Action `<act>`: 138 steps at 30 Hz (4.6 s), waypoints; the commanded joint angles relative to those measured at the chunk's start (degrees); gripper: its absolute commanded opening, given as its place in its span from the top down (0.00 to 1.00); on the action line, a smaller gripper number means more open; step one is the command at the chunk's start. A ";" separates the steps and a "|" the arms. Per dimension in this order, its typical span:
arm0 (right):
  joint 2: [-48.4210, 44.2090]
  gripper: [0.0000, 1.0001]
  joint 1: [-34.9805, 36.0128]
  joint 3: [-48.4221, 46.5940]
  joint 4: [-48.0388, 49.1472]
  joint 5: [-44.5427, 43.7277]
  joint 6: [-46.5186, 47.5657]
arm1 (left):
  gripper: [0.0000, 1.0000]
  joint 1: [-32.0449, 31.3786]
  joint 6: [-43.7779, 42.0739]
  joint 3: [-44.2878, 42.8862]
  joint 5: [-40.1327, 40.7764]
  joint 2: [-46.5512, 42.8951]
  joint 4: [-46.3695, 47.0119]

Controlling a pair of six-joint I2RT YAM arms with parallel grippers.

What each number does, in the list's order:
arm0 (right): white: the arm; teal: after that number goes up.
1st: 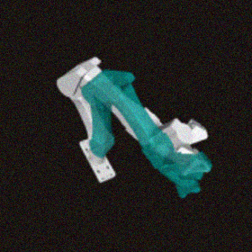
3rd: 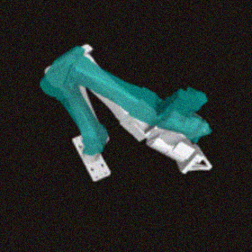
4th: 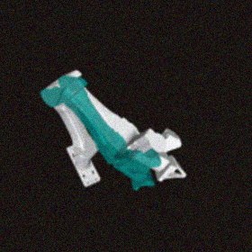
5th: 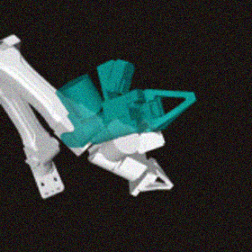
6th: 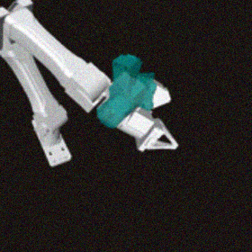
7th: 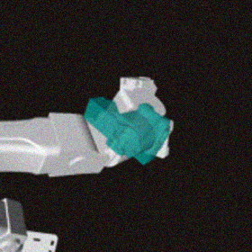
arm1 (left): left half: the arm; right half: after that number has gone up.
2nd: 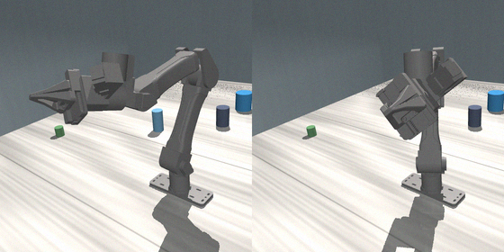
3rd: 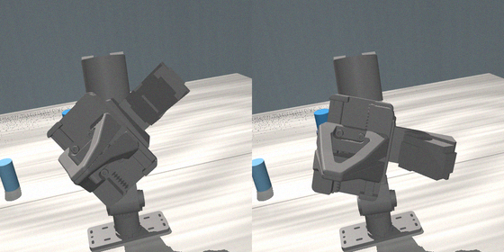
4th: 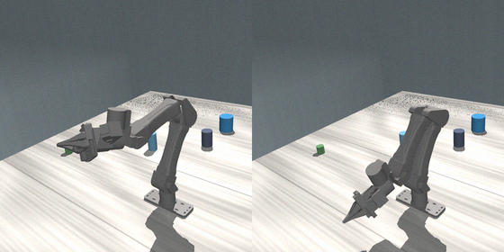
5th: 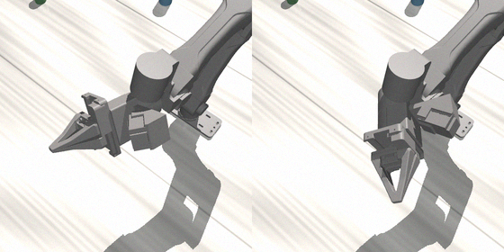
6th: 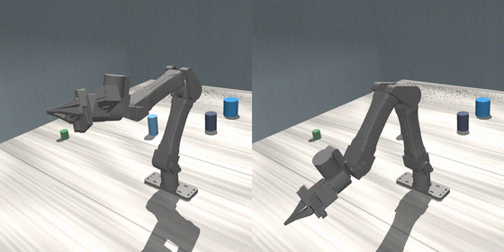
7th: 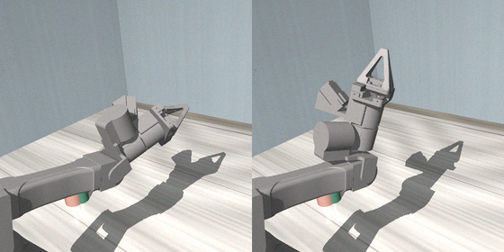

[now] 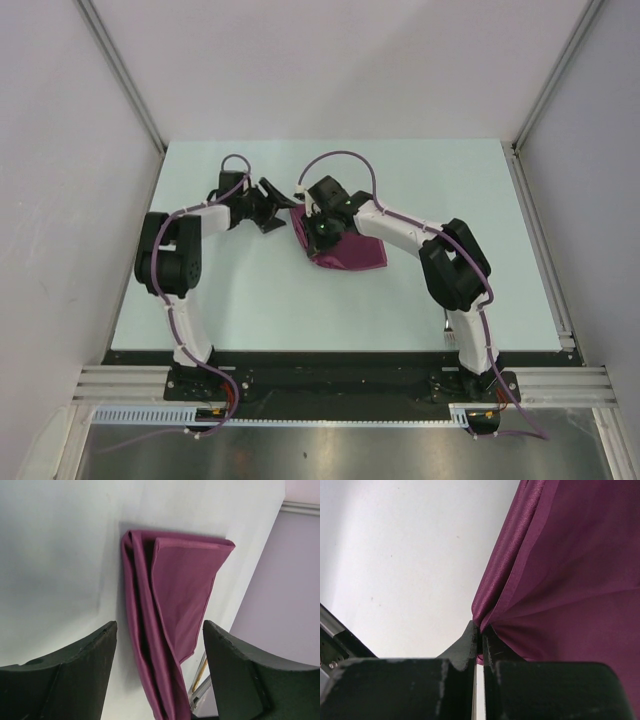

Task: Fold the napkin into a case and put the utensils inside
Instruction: Pick up the upper triangle-folded napkin from the center of the board, then turn over the upper triangle folded napkin at the center of the board, then smooth out the lower triangle-folded napkin at the center of the board.

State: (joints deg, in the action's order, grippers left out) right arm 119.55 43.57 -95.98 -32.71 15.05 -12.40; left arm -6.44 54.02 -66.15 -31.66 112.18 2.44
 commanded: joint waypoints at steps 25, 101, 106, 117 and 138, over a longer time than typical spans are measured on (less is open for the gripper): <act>-3.27 1.00 -1.56 -0.17 2.56 3.76 -0.69 | 0.59 -2.70 -1.37 -13.48 5.29 13.59 -8.59; -31.92 1.00 -9.02 78.66 64.62 32.77 -29.78 | 0.95 -23.27 -4.62 -14.09 21.21 7.17 7.50; -37.00 0.81 -12.97 78.67 49.00 28.29 -23.65 | 0.45 -25.64 -8.92 -20.58 20.76 7.88 1.28; -58.82 0.38 -23.78 68.84 18.81 12.99 -19.84 | 0.28 -26.52 -28.52 -19.41 19.10 -11.07 -21.86; -23.22 0.53 -30.65 45.27 29.54 20.02 -15.64 | 0.45 -53.85 -18.69 6.12 34.21 -15.94 -17.64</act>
State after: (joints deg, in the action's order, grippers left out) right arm 94.24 13.08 -48.62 -5.45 32.84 -29.89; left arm -58.83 33.58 -57.17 0.58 95.22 -14.74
